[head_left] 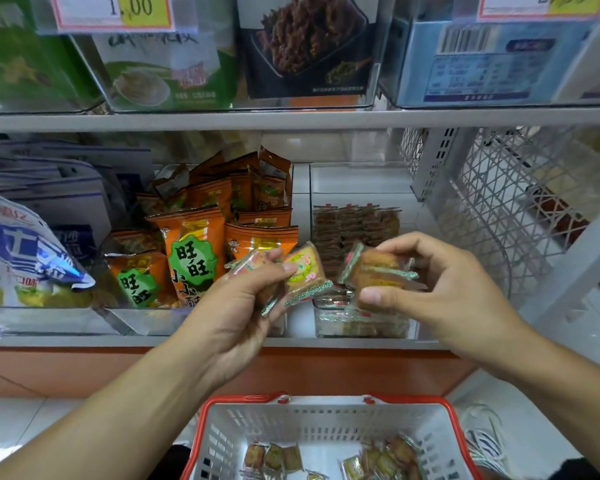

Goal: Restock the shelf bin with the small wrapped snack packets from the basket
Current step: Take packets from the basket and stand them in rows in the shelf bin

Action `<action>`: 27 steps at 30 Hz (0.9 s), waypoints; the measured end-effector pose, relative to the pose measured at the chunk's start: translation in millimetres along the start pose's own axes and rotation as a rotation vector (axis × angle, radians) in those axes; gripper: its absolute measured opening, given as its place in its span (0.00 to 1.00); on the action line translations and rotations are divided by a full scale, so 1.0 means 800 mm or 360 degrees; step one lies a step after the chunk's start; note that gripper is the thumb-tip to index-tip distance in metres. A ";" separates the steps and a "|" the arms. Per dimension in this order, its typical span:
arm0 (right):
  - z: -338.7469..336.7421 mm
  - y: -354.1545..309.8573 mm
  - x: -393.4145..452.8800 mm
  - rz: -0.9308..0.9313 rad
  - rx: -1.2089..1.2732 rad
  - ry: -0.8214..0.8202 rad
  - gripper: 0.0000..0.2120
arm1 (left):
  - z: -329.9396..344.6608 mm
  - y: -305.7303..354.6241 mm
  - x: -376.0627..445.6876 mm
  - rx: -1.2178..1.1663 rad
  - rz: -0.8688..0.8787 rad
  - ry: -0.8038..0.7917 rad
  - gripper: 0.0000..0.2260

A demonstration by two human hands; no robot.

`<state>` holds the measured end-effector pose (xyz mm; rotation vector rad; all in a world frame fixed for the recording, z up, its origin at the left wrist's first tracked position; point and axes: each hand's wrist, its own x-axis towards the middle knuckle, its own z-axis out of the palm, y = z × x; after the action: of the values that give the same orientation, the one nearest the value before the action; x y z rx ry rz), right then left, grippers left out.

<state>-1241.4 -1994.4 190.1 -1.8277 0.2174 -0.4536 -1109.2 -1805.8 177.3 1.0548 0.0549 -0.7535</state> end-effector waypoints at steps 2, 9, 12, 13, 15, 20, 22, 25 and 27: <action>0.004 0.003 0.000 0.0133 0.0330 -0.0037 0.22 | 0.001 -0.004 -0.001 0.0101 0.0093 0.0011 0.25; 0.021 0.007 -0.003 0.0487 0.0619 -0.0271 0.19 | 0.003 -0.020 -0.010 0.0378 0.0292 -0.0050 0.19; 0.019 0.008 -0.005 0.0594 0.0490 -0.0314 0.25 | 0.002 -0.016 -0.012 0.0465 0.0342 -0.0063 0.26; 0.017 0.009 -0.006 0.0608 0.0473 -0.0329 0.26 | 0.002 -0.015 -0.012 0.0505 0.0361 -0.0077 0.26; 0.016 0.010 -0.007 0.0617 0.0447 -0.0344 0.24 | 0.000 -0.014 -0.013 0.0680 0.0425 -0.0111 0.24; 0.016 0.013 -0.007 0.0572 0.0406 -0.0237 0.15 | -0.003 -0.024 -0.014 0.1097 0.0403 -0.0282 0.18; 0.017 0.012 -0.006 0.0556 0.0379 -0.0243 0.16 | 0.001 -0.029 -0.016 0.1051 0.0280 -0.0352 0.19; 0.015 0.011 -0.004 0.0591 0.0336 -0.0265 0.15 | 0.004 -0.032 -0.017 0.0881 0.0111 -0.0396 0.21; 0.013 0.011 -0.003 0.0607 0.0334 -0.0285 0.14 | 0.006 -0.032 -0.018 0.0839 0.0047 -0.0411 0.19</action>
<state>-1238.4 -1986.7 178.6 -1.5638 0.3717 -0.0421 -1136.4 -1808.7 165.7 1.4414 -0.3993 -0.8960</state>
